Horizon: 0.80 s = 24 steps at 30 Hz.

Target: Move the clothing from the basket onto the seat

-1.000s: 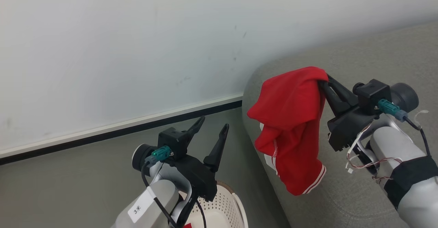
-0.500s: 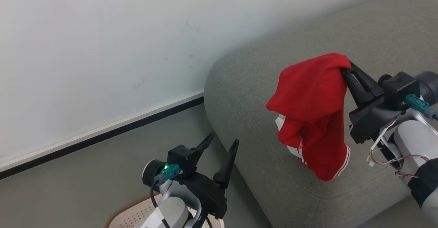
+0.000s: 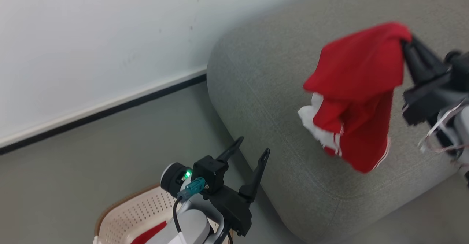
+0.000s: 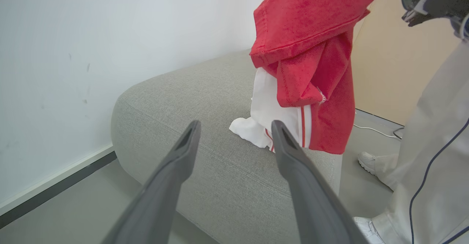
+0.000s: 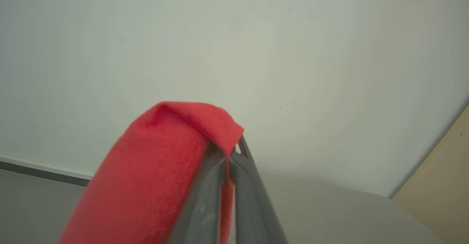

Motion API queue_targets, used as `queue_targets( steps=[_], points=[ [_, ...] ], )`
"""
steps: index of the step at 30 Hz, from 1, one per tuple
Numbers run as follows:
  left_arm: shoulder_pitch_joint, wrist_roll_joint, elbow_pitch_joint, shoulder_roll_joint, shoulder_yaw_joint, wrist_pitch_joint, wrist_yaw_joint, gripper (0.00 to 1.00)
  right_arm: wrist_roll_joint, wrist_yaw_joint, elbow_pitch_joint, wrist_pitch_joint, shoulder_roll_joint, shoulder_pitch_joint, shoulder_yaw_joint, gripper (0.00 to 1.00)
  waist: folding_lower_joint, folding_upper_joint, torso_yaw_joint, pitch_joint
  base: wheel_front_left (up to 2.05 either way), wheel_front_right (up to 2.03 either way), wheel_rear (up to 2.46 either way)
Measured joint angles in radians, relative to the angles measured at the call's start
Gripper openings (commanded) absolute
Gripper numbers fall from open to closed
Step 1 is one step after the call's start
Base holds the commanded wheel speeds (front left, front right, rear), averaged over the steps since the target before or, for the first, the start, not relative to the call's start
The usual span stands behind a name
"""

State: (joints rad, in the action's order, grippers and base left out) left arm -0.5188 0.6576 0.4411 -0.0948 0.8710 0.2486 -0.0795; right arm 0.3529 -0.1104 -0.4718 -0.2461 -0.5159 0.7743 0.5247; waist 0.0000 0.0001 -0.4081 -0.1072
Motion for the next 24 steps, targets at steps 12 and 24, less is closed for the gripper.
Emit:
queue_targets(
  steps=[12, 24],
  points=[
    [-0.076, -0.075, -0.083, -0.075, 0.006, 0.000, -0.010, 1.00, 0.044, 0.000, -0.019, 0.061, -0.101, 0.323, -0.138, 0.00, 0.0001, 0.0000, 0.057, -0.153, 0.00, 0.00, 0.00],
    [-0.146, -0.132, -0.177, -0.136, -0.004, -0.030, -0.022, 1.00, 0.052, -0.001, -0.115, 0.099, -0.142, 0.508, -0.178, 0.00, 0.0001, 0.0001, 0.101, -0.315, 0.00, 0.00, 0.00]
  ],
)
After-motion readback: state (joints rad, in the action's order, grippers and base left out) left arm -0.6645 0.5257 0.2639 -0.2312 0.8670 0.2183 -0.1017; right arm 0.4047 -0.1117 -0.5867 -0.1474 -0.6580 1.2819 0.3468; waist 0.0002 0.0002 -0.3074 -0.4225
